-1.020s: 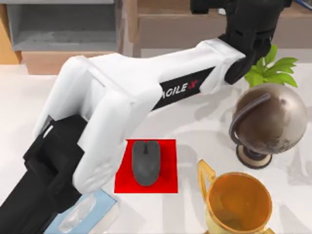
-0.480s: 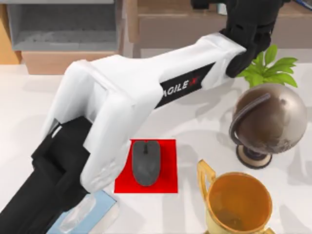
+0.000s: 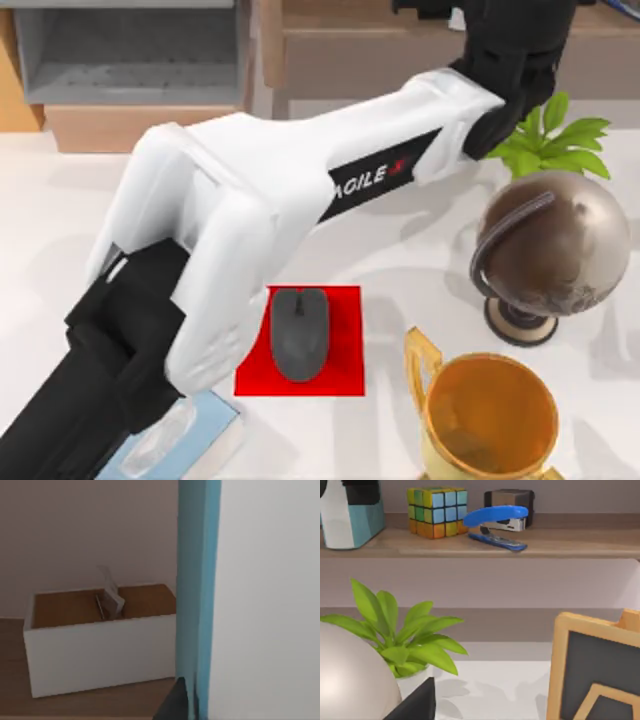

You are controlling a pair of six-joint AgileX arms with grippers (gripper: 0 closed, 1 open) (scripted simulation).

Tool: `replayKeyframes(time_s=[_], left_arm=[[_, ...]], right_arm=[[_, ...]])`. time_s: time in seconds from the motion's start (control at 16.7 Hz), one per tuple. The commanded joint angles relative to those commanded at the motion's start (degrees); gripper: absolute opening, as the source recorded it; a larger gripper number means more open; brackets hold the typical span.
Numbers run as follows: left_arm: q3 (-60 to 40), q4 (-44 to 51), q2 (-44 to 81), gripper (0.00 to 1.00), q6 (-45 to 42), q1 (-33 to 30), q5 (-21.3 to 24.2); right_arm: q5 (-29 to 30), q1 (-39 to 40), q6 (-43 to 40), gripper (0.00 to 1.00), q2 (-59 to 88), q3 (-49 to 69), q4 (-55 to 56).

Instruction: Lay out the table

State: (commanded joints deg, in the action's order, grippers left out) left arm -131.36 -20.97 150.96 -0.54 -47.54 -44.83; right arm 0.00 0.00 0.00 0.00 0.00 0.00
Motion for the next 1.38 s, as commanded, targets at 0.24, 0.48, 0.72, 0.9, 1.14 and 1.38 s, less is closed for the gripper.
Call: replayKeyframes(time_s=[0.24,0.48,0.72,0.9,1.14,1.38], left_arm=[[0.00,0.00,0.00,0.10,0.00,0.00,0.00],[0.00,0.00,0.00,0.00,0.00,0.00,0.00],[0.00,0.00,0.00,0.00,0.00,0.00,0.00],[0.16,-0.14,-0.25,0.00,-0.09,-0.26,-0.15],[5.94,-2.15,-4.45,0.00,-0.21,-1.39,-1.30],[13.29,-4.36,-8.55,0.00,-0.34,-2.82,-2.43]], right_arm=[[0.00,0.00,0.00,1.00,0.00,0.00,0.00],[0.00,0.00,0.00,1.00,0.00,0.00,0.00],[0.00,0.00,0.00,1.00,0.00,0.00,0.00],[0.00,0.00,0.00,1.00,0.00,0.00,0.00],[0.00,0.00,0.00,1.00,0.00,0.00,0.00],[0.00,0.00,0.00,1.00,0.00,0.00,0.00]])
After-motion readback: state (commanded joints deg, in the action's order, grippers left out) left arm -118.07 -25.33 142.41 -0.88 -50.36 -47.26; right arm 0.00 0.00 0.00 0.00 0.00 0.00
